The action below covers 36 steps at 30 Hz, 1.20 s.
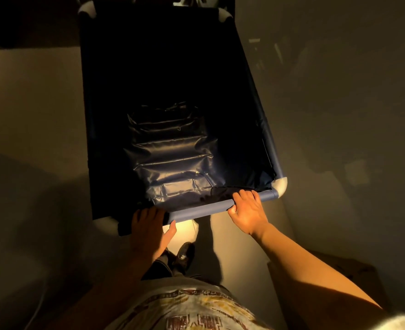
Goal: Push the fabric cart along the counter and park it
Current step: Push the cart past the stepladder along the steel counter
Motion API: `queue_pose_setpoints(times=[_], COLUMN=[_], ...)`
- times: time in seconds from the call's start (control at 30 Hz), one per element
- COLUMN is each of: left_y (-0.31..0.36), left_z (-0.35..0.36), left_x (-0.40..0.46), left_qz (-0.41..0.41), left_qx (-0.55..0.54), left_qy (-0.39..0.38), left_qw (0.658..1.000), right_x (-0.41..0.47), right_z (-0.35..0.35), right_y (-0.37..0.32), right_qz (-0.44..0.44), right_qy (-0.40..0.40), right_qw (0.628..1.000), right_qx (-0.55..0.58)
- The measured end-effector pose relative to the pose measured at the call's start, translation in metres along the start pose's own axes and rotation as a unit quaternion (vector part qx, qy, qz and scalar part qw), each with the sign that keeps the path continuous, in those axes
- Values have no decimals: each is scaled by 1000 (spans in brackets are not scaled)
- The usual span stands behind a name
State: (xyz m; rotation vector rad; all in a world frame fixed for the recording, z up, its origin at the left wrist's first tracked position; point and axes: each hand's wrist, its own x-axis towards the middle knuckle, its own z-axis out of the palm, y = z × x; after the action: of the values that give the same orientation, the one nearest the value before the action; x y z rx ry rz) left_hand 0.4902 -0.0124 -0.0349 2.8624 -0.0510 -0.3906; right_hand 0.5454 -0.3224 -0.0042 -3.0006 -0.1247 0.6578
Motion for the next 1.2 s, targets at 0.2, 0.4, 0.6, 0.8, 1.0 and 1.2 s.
queue_pose_setpoints(times=[0.2, 0.4, 0.6, 0.8, 1.0, 1.2], left_y=[-10, -14, -14, -6, 9, 22], left_z=[-7, -26, -44, -52, -59, -63], left_x=[26, 57, 86, 111, 139, 163], left_qz=[14, -5, -49, -126, -166, -175], left_qx=[-17, 11, 16, -9, -15, 53], left_qy=[0, -11, -6, -6, 9, 31], left_qw=[1000, 1000, 999, 992, 986, 983], right_x=[19, 41, 87, 135, 180, 220], right_z=[-18, -43, -62, -72, -85, -107], right_y=[-11, 1, 15, 31, 43, 61], right_qz=[16, 1, -36, -86, -137, -137], right_qy=[4, 1, -21, -28, -46, -64], right_qw=[1000, 1000, 999, 996, 989, 988], right_qx=[12, 7, -7, -6, -18, -30])
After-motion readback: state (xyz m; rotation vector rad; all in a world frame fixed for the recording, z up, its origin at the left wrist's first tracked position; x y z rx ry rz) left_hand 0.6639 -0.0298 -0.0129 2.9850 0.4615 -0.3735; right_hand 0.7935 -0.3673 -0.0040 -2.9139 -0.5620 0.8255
